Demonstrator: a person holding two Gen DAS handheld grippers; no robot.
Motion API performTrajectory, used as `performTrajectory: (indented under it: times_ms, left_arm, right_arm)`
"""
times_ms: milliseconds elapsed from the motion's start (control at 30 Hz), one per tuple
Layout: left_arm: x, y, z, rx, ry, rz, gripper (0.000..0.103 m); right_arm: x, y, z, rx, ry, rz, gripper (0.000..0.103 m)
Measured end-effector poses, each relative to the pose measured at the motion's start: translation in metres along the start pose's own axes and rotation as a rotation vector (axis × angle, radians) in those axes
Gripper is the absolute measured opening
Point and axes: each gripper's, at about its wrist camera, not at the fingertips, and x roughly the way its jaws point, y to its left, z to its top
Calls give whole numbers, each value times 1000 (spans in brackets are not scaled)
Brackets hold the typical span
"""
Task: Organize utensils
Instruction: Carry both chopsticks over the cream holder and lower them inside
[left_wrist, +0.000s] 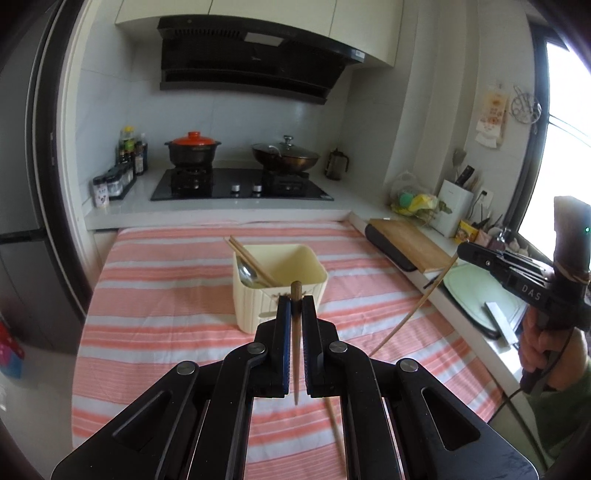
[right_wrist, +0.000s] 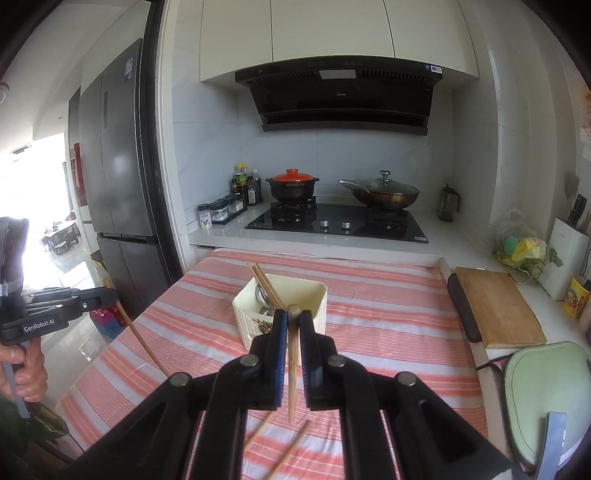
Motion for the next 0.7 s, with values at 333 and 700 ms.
performTrajectory:
  times_ms: [333,700]
  left_arm:
    - [27,4,102,36,-137,44,4]
    - [167,42,98,-23,55,85,4]
  right_arm:
    - [41,-4,99,-23,-107,2,7]
    - [167,-3,96,-65,57,17,7]
